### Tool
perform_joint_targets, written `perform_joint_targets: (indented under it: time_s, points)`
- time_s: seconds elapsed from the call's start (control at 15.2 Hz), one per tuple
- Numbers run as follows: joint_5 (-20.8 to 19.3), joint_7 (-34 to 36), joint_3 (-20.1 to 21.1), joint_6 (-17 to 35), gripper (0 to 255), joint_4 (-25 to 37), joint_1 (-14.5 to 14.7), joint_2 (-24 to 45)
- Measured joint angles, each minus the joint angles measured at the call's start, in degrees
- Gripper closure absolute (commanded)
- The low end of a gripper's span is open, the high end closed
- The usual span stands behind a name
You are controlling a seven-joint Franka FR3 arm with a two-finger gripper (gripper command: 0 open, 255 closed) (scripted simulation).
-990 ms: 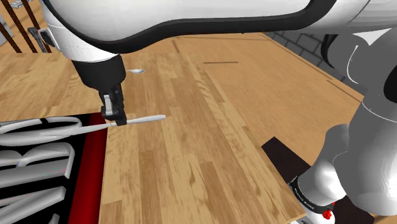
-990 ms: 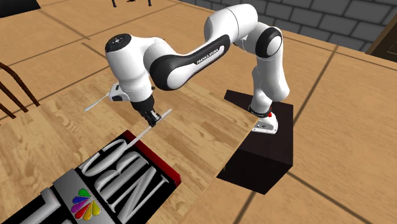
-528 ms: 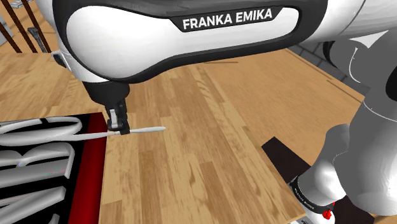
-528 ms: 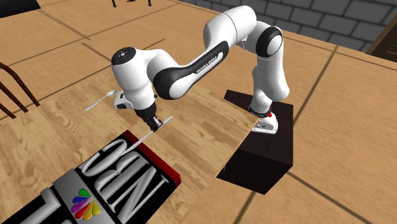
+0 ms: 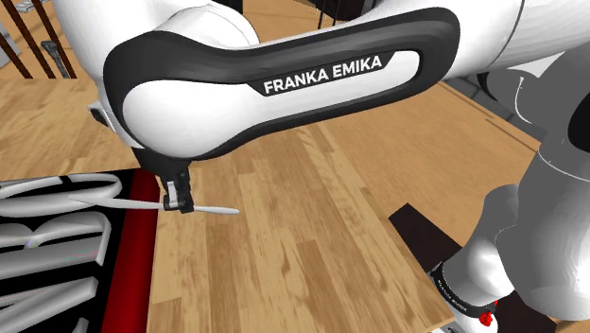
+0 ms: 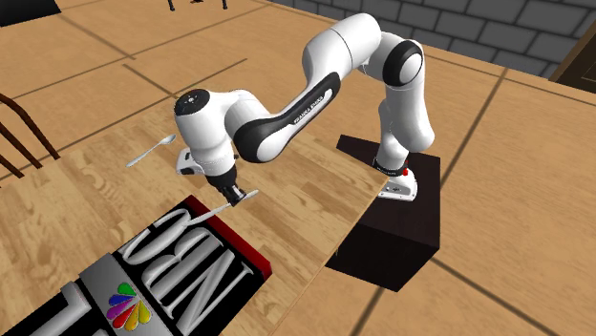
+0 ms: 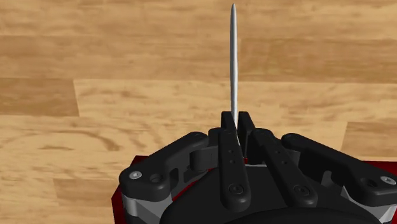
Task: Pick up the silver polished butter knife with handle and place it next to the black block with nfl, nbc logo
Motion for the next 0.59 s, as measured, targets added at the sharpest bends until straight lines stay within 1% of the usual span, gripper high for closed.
perform_joint_targets:
  time_s: [0.13,0.53,0.59]
  points:
    - [-0.09,0.02,-0.01,1.41,255,-1.05,-0.03,0.23]
    - [-0.09,0.11,-0.01,1.76,255,-1.62,-0.09,-0.01]
    - [-0.07,0.09,0.00,1.83,0,-1.72,-0.12,-0.07]
